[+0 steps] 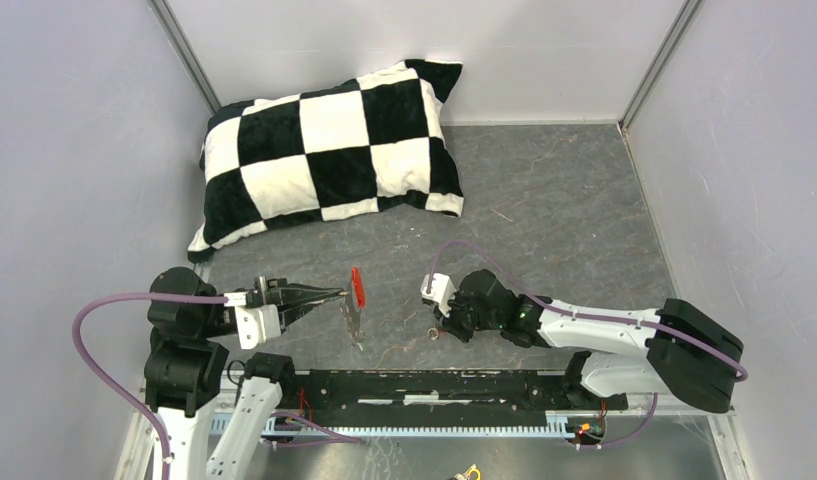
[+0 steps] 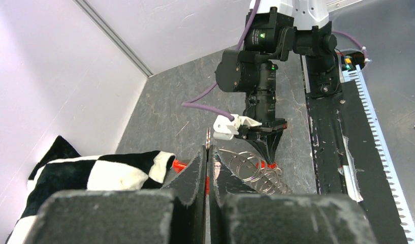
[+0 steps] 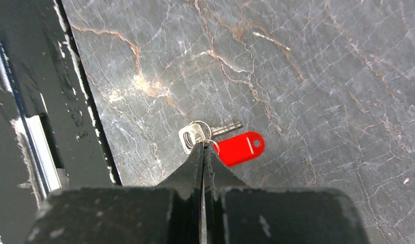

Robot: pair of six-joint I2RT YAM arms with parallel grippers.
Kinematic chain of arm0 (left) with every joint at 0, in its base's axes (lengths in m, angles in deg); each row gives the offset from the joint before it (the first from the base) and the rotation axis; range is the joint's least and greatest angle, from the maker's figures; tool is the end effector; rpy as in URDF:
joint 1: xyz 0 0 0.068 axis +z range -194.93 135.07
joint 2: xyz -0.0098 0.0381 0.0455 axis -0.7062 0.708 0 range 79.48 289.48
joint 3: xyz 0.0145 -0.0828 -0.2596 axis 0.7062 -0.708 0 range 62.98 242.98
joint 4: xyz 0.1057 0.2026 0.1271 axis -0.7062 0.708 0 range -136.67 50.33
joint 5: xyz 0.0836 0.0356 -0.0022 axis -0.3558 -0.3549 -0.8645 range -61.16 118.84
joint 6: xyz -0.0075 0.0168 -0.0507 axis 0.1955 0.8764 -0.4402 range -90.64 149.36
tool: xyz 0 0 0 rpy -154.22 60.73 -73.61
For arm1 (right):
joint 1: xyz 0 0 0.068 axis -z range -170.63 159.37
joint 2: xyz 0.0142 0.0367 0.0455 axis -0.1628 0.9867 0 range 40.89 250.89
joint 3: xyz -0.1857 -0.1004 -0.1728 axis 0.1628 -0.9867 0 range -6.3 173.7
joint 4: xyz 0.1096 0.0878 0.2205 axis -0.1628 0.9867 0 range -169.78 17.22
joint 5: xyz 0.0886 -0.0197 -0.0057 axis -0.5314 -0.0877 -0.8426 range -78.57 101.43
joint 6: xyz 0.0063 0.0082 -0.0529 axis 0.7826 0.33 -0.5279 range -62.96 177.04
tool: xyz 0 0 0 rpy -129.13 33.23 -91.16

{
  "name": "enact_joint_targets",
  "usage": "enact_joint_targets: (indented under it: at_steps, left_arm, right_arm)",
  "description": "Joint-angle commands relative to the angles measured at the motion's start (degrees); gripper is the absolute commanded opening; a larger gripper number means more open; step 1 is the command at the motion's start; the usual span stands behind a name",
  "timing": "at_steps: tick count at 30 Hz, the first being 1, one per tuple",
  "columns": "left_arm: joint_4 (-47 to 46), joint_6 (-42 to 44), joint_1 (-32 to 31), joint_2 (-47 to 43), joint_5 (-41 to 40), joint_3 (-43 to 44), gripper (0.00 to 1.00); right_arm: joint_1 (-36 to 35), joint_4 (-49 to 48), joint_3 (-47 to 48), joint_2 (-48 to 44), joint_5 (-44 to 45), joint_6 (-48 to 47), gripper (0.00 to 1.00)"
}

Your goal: Put the keys on the keyring

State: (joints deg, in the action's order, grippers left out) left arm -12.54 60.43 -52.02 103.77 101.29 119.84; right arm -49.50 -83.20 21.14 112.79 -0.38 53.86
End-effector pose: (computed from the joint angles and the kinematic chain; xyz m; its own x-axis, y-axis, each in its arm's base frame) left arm 0.0338 -0.0384 0.4022 0.4842 0.0967 -0.8696 0.8560 0.1537 0.4936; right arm 0.1163 0.2066 0.1643 -0.2880 -0.5818 -0.7606 -0.9351 0.3421 0.0924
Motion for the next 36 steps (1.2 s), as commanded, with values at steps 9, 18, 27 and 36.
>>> enact_joint_targets:
  at_steps: [9,18,27,36]
  left_arm:
    - [-1.3,-2.5,0.3,0.1,-0.9,1.9,0.02]
    - [-1.3,-2.7,0.3,0.4,-1.0,1.8,0.02]
    - [-1.3,-2.6,0.3,0.2,-1.1,1.7,0.02]
    - [-1.2,-2.3,0.3,-0.1,-1.2,1.2,0.02]
  right_arm:
    - [-0.3,0.2,1.8,-0.9,-7.0,-10.0,0.34]
    - [-0.7,3.0,3.2,-0.4,-14.1,-24.9,0.35]
    - [-0.4,8.2,8.2,6.9,-14.0,-28.4,0.37]
    - [-0.1,8.1,8.7,7.8,-11.2,-28.8,0.56]
